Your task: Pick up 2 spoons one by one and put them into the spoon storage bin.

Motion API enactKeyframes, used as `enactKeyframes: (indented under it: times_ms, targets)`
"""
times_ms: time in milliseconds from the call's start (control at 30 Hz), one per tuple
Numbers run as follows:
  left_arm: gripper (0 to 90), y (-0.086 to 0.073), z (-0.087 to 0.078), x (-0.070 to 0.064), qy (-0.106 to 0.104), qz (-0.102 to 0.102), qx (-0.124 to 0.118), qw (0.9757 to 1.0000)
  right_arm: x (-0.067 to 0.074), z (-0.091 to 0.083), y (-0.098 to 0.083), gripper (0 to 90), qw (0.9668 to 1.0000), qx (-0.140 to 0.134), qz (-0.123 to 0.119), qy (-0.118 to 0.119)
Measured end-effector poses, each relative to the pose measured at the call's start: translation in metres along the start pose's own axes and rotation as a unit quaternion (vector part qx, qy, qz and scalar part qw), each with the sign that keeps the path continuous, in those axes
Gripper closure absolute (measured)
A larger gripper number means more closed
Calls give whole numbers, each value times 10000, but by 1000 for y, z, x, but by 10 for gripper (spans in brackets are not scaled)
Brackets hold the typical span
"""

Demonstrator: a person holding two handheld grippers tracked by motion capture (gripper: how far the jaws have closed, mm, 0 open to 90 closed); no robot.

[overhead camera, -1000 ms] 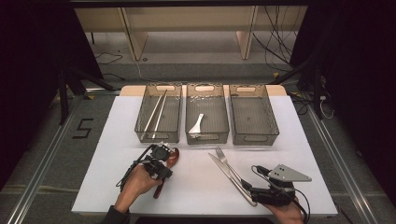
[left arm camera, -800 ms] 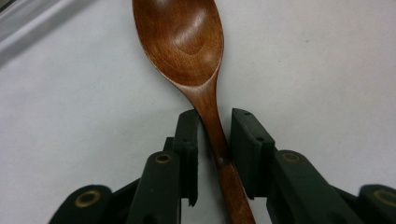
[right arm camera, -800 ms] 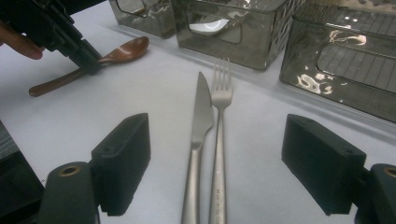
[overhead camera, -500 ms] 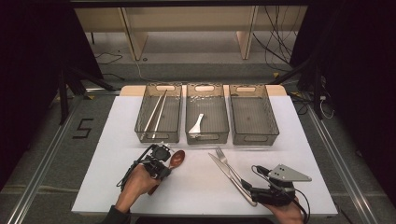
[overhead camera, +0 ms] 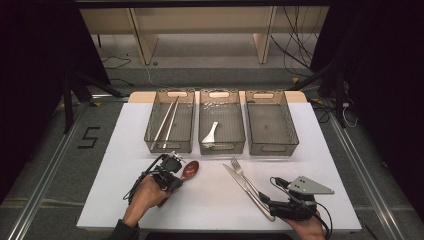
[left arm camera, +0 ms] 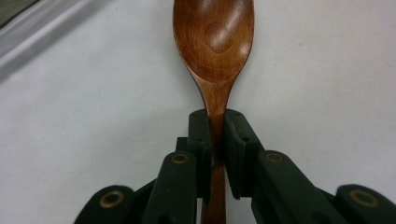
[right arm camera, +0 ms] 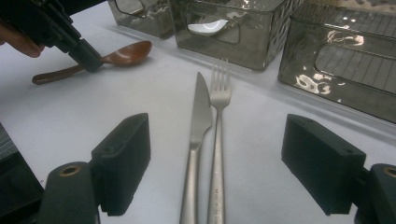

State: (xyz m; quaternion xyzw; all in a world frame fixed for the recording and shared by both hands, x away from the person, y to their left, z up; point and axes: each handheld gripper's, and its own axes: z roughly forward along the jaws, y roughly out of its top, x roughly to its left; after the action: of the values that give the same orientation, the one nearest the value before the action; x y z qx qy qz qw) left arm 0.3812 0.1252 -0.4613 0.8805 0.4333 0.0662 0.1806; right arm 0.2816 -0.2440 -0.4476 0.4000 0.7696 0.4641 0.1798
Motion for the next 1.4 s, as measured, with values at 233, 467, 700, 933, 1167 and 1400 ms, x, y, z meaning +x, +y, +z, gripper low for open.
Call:
enactKeyframes:
  times_ms: [233,467,700,933,1167,1400]
  targets:
    - [815,2,-10,1,-190,7,-199,9996,0,0,0,246,10000,-4,2,-2]
    - [815,5,-22,-3,-399,65,-369,9985,0,0,0,246,10000,9,-1,0]
    - [815,10,-32,-7,-591,94,-595,9964,0,0,0,246,10000,-9,25,-7]
    - [814,19,-43,-8,-786,77,-916,9927,0,0,0,246,10000,5,32,0]
    - [814,28,-47,-7,-819,85,-1097,9905,-1,0,-1,246,10000,-13,27,-10]
    - [814,38,-53,-6,-869,88,-1331,9872,-1,0,-1,246,10000,0,53,-10]
